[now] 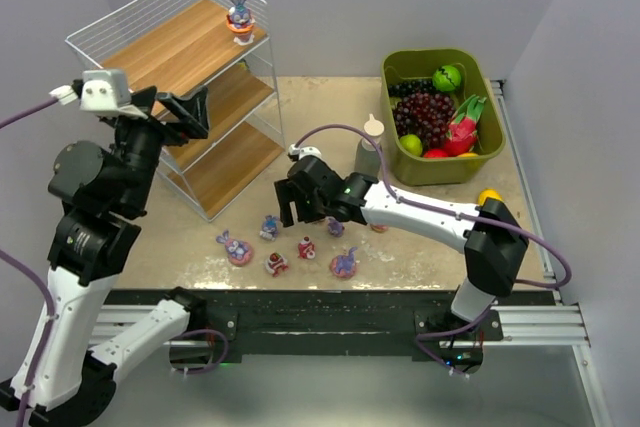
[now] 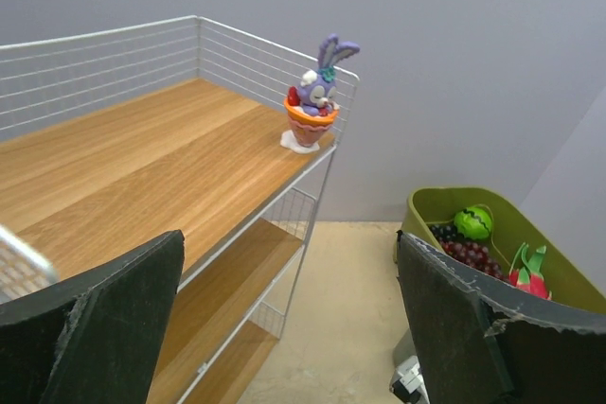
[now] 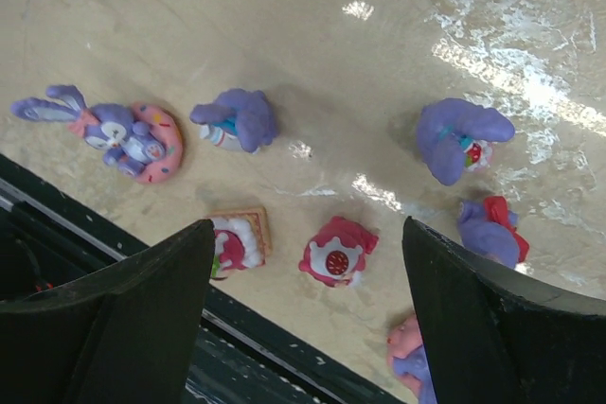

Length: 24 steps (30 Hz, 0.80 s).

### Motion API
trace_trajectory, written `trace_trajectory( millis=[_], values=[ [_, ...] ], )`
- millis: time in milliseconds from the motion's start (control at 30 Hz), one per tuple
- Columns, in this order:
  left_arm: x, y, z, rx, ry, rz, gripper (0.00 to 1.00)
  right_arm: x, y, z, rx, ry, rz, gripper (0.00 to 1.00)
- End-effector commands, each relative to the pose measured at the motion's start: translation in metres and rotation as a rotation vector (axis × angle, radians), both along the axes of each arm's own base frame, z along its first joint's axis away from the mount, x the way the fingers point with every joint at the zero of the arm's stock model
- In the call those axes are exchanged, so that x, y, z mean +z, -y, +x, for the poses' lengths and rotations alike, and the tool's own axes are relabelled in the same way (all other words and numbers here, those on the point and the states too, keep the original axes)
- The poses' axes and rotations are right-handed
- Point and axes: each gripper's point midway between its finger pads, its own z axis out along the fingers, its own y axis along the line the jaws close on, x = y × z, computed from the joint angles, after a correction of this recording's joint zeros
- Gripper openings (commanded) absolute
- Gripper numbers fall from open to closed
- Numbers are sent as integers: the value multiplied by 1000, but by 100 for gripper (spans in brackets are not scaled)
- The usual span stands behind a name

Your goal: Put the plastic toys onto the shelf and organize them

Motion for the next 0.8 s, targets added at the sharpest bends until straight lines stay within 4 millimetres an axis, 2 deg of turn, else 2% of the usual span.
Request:
trace_trajectory(
  millis=[0,200,233,300,333,367,567,767],
  values=[
    [7,-23,-14,89,19,-27,97,22,-25,5,-102,-10,111,83],
    [0,-42,-30,149,19,-7,97,7,-62,-13,-92,-53,139,82],
    [1,-46,-35,161,22,-6,97,-4,-66,-14,-101,-64,117,82],
    [1,-51,-38,178,24,12,97,-11,-73,-19,-108,-62,102,82],
    [-1,-54,-39,191,15,22,98,-16,-74,-20,-116,-71,93,82],
    [-2,-56,-40,201,10,32,98,-31,-74,-23,-119,-87,60,82],
    [5,-60,-41,223,3,90,98,-64,-69,-14,-203,-87,-4,86],
    [13,-60,-39,228,22,122,99,-73,-80,-4,-200,-56,-14,86]
  ],
)
